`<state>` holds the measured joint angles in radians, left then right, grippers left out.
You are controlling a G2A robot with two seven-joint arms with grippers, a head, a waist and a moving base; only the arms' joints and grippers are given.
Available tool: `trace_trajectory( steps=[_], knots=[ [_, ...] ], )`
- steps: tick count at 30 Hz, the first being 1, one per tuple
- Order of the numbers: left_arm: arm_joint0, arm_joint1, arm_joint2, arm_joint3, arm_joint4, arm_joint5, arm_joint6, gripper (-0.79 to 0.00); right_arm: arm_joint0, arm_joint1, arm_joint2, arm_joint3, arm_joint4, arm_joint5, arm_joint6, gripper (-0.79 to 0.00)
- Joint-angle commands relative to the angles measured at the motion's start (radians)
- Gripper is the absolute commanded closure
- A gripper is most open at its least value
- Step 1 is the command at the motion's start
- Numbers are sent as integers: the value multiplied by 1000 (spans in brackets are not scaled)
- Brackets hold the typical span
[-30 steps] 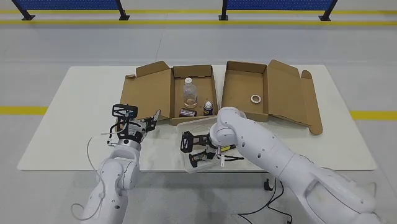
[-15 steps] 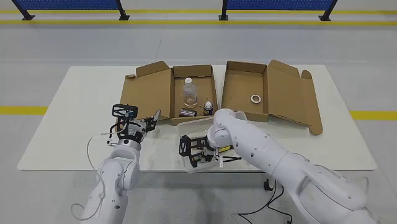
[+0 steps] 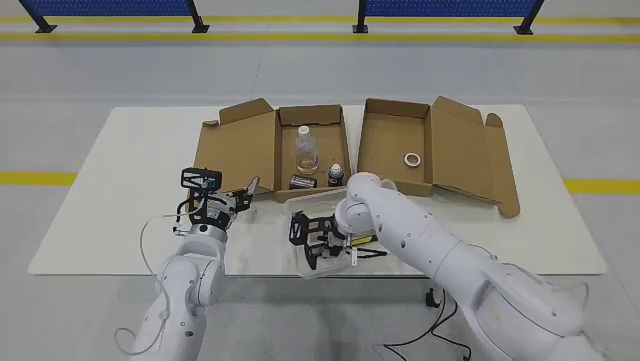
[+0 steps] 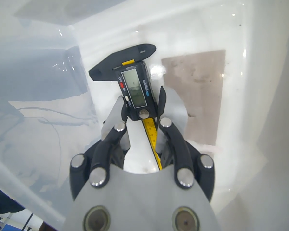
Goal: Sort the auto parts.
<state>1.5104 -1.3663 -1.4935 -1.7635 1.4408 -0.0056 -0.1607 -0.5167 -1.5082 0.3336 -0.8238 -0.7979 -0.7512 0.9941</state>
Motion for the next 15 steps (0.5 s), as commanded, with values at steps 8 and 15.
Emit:
trace_trajectory(
  steps=[8, 15],
  knots=[
    [0, 0, 0, 0, 0, 0, 0, -785, -22, 21, 53, -34, 41, 128, 32, 0],
    [0, 0, 0, 0, 0, 0, 0, -785, -50, 60, 105, -149, 12, 185, 48, 0]
  ],
)
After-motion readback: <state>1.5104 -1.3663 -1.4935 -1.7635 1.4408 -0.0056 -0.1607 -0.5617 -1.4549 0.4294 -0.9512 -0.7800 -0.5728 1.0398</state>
